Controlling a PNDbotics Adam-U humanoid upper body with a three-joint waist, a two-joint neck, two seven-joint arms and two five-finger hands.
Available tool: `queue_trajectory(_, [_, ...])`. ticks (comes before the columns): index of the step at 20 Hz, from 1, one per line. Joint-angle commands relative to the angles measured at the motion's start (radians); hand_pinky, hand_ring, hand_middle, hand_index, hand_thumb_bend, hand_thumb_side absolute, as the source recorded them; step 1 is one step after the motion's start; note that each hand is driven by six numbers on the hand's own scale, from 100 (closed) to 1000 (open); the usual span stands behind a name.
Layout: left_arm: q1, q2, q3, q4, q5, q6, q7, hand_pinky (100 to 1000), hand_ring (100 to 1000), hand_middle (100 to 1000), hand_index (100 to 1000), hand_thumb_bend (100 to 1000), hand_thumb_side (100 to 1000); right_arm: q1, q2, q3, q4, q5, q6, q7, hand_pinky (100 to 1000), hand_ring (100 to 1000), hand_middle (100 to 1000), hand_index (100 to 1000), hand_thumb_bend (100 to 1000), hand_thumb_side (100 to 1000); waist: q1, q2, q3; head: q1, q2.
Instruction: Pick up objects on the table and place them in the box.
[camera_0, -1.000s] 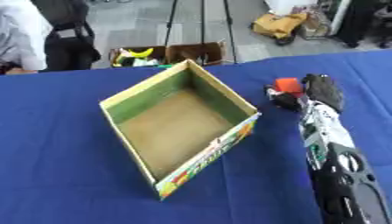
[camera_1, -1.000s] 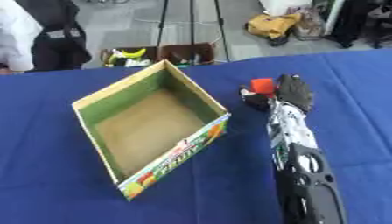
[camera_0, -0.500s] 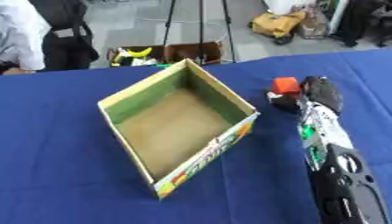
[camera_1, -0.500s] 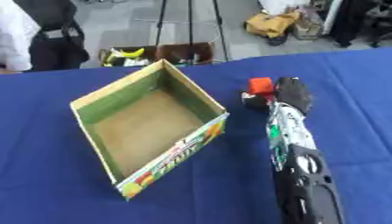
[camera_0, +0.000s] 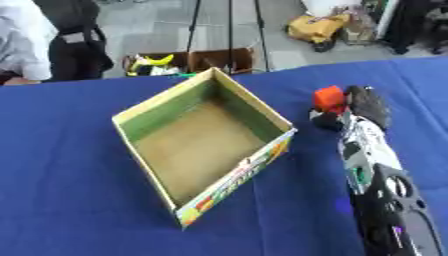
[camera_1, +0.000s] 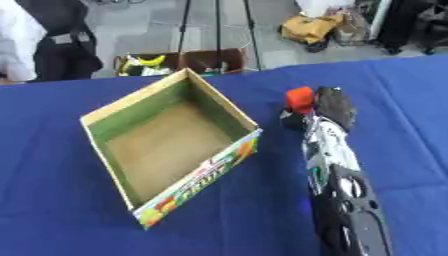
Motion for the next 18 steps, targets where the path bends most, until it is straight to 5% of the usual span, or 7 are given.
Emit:
queue_trajectory(1, [-0.005, 0.012, -0.002, -0.020, -0.003, -0.001, -0.003, 435, 579, 654, 916, 512, 918, -0.013, -0.004, -0.002, 0.006, -0.032, 0.010, -0.005, 281, 466, 420, 672, 100, 183, 0.000, -0.015, 0.001, -0.002, -0.016])
queue_trajectory(6, [-0.006, 0.013, -0.002, -0.020, -0.003, 0.000, -0.004, 434, 579, 654, 916, 508, 915, -0.013, -0.004, -0.002, 0.009, -0.070, 0.015, -0.012, 256, 453, 404, 611, 100, 102, 0.001, -0.016, -0.002, -0.003, -0.016])
queue_trajectory(18, [-0.004, 0.017, -0.003, -0.020, -0.002, 0.003, -0.005, 434, 580, 655, 916, 509, 917, -0.017, 0.003, 0.011, -0.038, -0.151, 0.004, -0.011, 220, 433, 381, 531, 191, 116, 0.002, -0.024, -0.009, -0.004, -0.013])
